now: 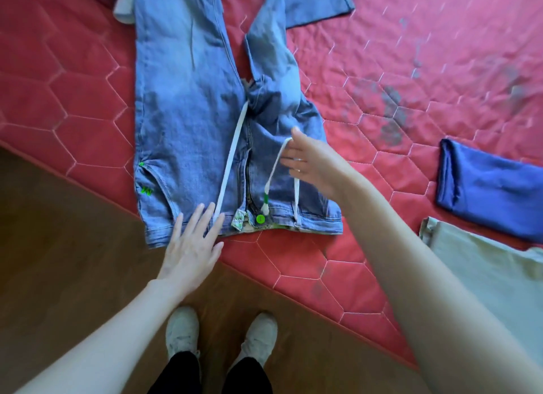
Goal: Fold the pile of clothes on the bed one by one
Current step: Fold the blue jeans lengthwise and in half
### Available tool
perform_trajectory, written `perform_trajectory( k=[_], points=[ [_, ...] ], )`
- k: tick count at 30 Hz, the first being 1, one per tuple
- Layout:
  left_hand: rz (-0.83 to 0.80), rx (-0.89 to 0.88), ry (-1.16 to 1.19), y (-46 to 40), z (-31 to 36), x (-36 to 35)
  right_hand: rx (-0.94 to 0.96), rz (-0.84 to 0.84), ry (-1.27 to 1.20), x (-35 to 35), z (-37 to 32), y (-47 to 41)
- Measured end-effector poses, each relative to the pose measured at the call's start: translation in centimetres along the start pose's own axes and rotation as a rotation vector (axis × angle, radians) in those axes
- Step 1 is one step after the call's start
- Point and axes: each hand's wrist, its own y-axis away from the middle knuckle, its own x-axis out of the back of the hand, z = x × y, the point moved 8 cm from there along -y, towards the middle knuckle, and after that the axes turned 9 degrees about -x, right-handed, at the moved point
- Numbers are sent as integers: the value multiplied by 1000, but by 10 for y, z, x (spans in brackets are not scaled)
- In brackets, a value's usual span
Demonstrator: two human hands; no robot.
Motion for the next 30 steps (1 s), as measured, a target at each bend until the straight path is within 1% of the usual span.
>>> perform_trajectory(
  k=[2,4,6,7,9,12,14,16,18,19,21,23,25,26,30],
  points=[
    [-1,19,-25,6,-7,-2,72,179,100,20,-11,-8],
    [-10,13,-80,12,-13,-6,229,368,310,35,-16,-5],
    [-52,34,-110,19,-21,-11,336,521,526,46,-6,2],
    [-64,51,-113,24,-24,-13,353,570,573,51,5,4],
    [-57,93,-97,33,-31,-16,334,632,616,60,35,7],
    [12,217,35,44,-47,-12,193,621,617,67,88,6],
    [119,321,189,48,-57,-4,88,625,591,70,121,6],
    [276,437,336,51,-66,6,35,667,565,72,138,7],
    [397,597,448,53,-78,13,-25,692,430,76,146,6],
    [417,707,524,55,-85,12,-56,694,334,78,150,4],
    [371,940,693,58,-98,-2,-109,693,152,82,158,3],
    [316,1093,789,61,-104,-11,-140,641,-81,84,166,0],
    [369,1161,884,65,-108,-13,-149,573,-334,82,170,0],
    [414,1162,925,67,-109,-11,-121,598,-382,86,167,4],
    [564,1010,955,69,-107,14,128,844,-286,100,127,38]
  ],
)
